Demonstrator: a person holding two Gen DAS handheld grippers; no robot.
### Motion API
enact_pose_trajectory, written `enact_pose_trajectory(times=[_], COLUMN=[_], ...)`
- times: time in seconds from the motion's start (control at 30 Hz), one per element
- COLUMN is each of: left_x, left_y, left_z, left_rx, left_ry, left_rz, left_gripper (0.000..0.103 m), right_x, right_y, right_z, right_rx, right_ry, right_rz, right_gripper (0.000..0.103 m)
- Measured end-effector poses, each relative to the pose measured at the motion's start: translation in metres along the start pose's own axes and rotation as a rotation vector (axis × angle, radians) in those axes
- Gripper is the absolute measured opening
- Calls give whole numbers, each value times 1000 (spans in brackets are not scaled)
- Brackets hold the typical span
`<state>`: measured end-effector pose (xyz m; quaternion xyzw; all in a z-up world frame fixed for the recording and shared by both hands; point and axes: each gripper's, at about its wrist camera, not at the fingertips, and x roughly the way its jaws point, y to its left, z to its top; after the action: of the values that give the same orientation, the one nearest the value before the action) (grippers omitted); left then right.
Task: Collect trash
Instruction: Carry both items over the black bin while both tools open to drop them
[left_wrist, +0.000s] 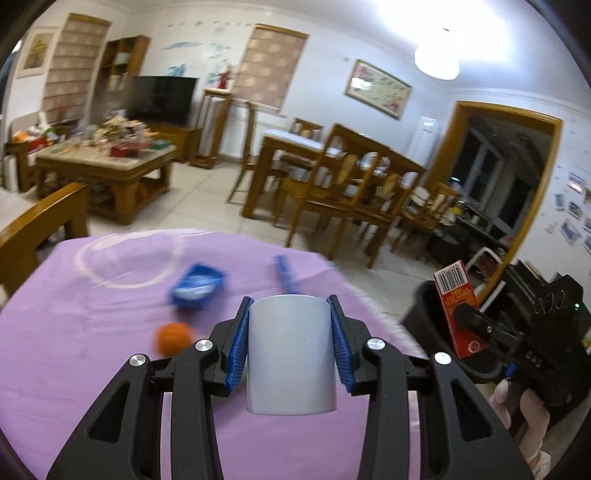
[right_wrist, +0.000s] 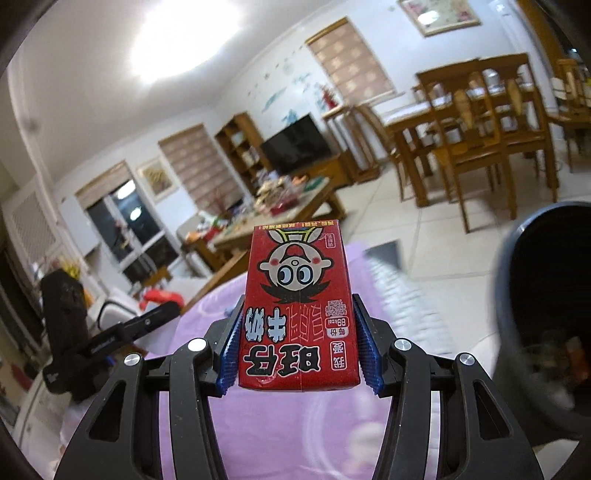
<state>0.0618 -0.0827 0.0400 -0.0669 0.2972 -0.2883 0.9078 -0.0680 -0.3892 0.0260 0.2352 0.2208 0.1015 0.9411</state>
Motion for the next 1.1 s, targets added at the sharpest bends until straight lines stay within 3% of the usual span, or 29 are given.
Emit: enact_pose_trajectory(times=[0.3,0.6,0.83,1.1], left_x=[34,86,125,159], left_y=[-101,-190,-245,-282], left_z=[-6,-17,-30,-49], left_rx=[91,159,205,248], left_ry=[10,60,116,187], left_rz=[-159,-286,-339,-339], left_gripper=[40,40,40,40], right_x=[-111,-187,-208,-205], right_y=[-72,-153,-207,-248], right_z=[16,19,13,1], right_rx=[47,96,157,244], right_ry=[-178,-304,-321,-315], right_rz=[-156,-301,-362,-372], right_gripper=[53,53,53,53])
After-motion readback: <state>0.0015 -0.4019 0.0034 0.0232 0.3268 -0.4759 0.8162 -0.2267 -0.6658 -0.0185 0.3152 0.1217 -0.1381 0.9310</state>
